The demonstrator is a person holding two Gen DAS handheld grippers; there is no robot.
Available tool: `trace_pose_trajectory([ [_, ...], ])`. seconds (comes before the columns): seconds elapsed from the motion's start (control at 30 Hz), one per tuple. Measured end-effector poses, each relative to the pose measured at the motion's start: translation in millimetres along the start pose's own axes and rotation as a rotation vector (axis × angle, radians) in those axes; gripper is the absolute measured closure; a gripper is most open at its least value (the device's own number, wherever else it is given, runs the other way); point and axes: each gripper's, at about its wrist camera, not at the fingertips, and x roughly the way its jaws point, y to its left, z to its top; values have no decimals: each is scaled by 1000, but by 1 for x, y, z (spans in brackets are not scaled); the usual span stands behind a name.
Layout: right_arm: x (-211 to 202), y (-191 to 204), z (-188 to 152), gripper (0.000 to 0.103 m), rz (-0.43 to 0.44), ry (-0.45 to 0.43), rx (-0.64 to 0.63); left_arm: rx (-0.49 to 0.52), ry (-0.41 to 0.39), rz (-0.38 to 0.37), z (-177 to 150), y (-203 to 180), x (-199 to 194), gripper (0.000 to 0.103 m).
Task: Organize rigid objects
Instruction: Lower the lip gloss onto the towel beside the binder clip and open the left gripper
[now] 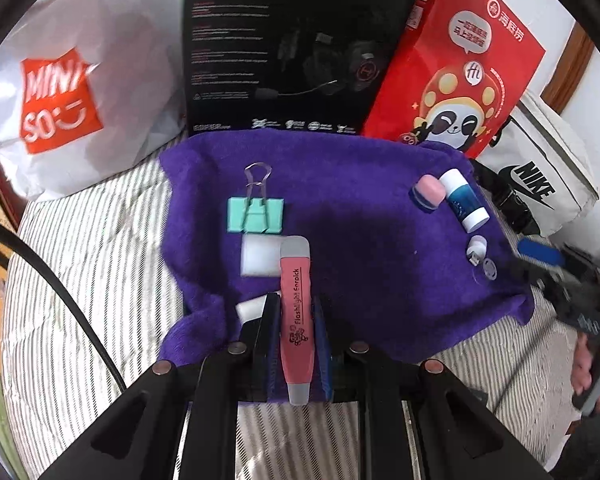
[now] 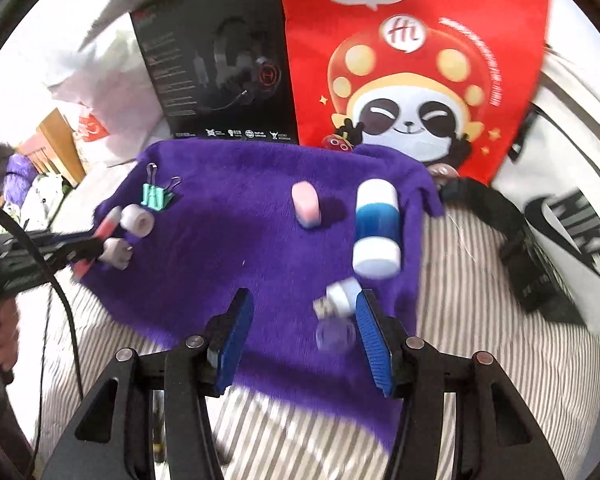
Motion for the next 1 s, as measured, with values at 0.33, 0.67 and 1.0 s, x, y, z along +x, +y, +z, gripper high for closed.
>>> trace_pose_trajectory([
  [0.33, -18, -5, -38, 50, 38, 7, 60, -17, 24, -9, 32, -7, 33, 87],
  [0.67, -25, -18, -55, 50, 61, 12, 138, -13, 65, 45, 42, -13, 68, 87],
  [1.0, -25, -14, -59, 50, 69, 24, 134, 26, 60, 91, 45, -21, 75, 86],
])
